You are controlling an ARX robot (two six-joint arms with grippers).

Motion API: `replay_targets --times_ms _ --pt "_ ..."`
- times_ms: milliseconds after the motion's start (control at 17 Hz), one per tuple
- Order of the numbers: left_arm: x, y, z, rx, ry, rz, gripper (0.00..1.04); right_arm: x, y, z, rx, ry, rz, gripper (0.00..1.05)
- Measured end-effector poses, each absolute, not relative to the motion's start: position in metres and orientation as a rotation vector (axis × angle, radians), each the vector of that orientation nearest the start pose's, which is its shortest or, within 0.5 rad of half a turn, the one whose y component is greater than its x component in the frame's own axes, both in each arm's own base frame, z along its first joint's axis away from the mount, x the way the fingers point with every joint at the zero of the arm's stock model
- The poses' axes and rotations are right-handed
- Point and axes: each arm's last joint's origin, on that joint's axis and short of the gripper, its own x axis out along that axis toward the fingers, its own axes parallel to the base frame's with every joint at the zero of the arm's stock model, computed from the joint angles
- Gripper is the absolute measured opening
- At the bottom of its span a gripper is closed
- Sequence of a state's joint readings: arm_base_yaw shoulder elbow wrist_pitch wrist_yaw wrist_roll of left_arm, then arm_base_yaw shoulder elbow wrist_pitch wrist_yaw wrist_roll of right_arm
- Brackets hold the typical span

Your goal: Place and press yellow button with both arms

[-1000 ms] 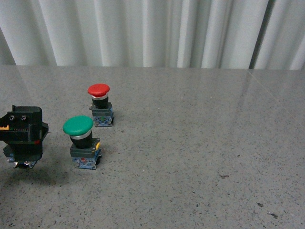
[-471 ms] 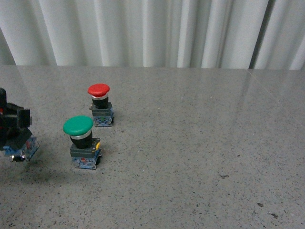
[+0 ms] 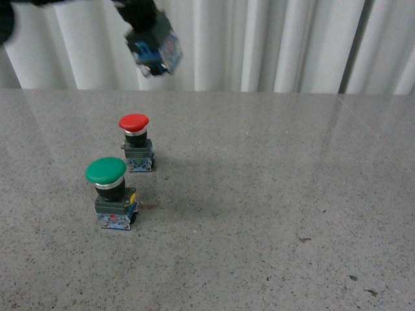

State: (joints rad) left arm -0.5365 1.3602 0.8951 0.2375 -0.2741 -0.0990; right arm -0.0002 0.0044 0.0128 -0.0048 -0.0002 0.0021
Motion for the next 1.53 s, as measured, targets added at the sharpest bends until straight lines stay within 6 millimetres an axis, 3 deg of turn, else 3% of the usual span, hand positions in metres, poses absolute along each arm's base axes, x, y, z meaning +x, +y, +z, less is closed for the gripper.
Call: replay_targets --times_ms 176,353,529,824,1235,1529 --pt "0.282 -0.183 0.243 -0.016 0.336 -0.258 0.35 0.097 0.0 0.167 0.002 -0.004 0.0 0.98" --pt "0.302 -0.19 0.215 -0.032 0.404 -0.235 0.35 0.097 0.0 0.167 0.002 -0.004 0.0 0.98" --pt "0.304 -0.199 0.194 -0.05 0.472 -0.233 0.35 0.097 0.0 0.167 0.002 -0.004 0.0 0.98" --pt "0.291 -0.221 0.187 -0.046 0.519 -0.274 0.35 0.097 0.0 0.167 0.002 -0.004 0.0 0.98" --pt "0.285 -0.227 0.179 -0.026 0.56 -0.246 0.34 0.097 0.0 0.167 0.002 -0.004 0.0 0.98" --pt "0.284 -0.228 0.178 -0.028 0.569 -0.251 0.79 0.097 0.0 0.167 0.002 -0.004 0.0 0.98"
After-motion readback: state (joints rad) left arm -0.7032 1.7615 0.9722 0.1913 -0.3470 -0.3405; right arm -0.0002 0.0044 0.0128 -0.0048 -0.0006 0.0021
